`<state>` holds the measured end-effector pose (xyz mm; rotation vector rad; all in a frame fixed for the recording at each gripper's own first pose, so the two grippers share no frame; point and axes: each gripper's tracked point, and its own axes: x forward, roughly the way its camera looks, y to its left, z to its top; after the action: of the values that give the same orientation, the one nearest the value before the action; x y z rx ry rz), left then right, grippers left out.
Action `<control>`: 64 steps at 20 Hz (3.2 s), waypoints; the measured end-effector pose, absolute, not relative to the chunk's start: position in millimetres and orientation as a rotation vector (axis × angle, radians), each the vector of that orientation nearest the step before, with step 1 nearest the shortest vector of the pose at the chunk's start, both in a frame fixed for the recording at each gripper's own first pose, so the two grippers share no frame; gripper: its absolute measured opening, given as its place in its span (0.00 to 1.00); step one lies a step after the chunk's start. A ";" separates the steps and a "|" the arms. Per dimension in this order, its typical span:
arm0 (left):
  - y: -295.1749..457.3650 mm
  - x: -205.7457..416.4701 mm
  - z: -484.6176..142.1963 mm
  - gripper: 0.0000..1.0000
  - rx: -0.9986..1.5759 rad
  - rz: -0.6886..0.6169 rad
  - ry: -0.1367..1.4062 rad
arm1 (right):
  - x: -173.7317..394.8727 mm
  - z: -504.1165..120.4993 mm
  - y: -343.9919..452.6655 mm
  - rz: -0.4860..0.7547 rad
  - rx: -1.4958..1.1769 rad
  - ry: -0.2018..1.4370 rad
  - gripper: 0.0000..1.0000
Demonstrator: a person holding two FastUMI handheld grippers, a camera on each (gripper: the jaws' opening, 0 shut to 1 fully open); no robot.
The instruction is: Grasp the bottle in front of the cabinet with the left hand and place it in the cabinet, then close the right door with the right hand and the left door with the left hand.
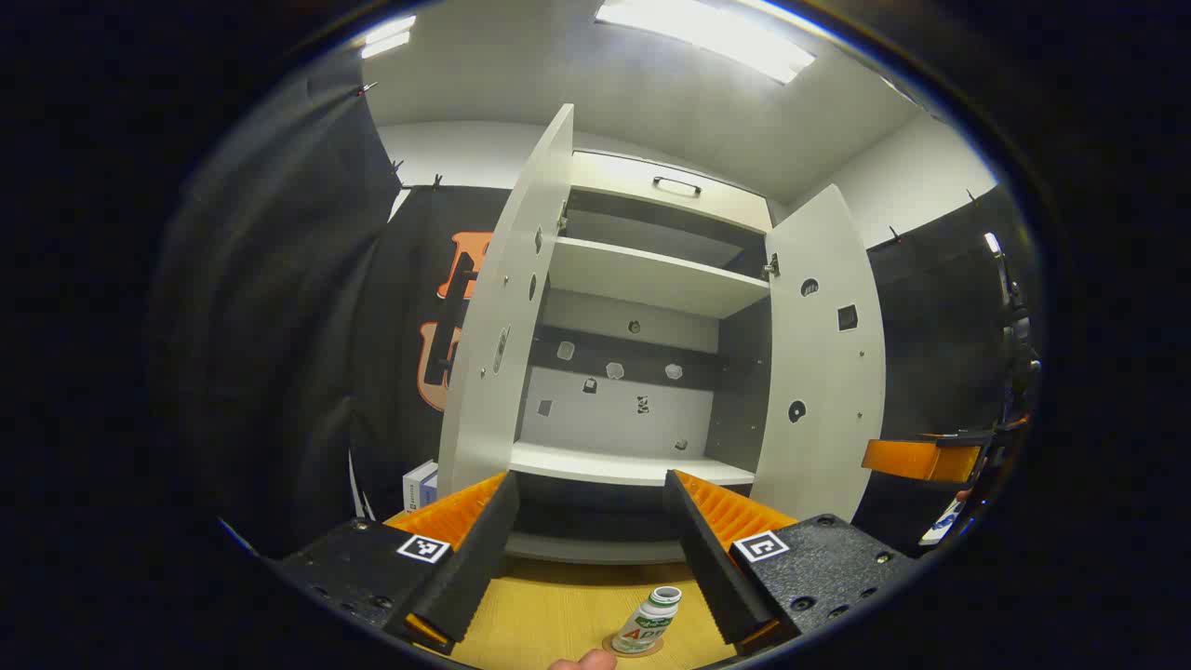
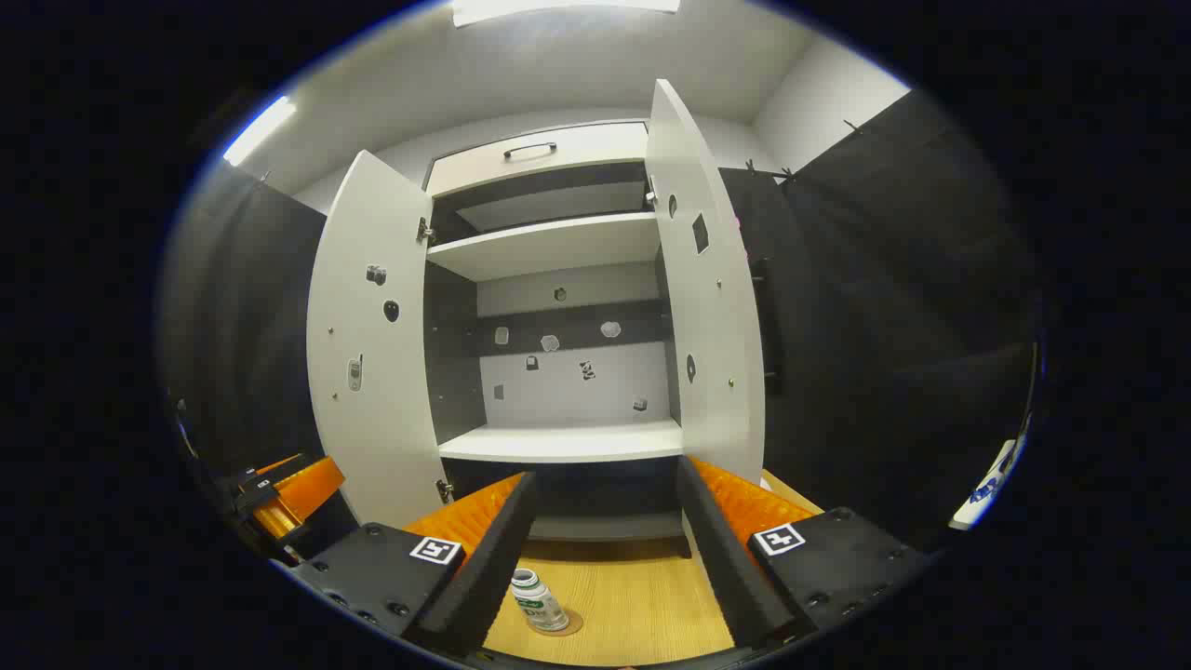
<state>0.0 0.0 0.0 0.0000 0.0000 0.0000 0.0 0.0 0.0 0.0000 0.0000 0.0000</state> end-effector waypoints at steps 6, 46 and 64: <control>0.6 -0.7 -3.6 0.96 -0.006 0.001 0.011 | 0.4 -2.2 1.7 0.005 0.002 0.007 0.98; -45.3 49.4 -162.5 0.96 -0.040 -0.150 0.238 | -15.1 -9.8 -11.0 -0.028 -0.034 0.024 0.98; -84.2 49.4 -362.5 0.96 -0.069 -0.217 0.607 | -17.0 -18.1 -22.3 -0.044 -0.057 0.049 0.89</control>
<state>49.4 -84.2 -362.5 -0.0687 0.6072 -0.2170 -17.0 -22.3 -18.1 -0.0568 0.0488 -0.0440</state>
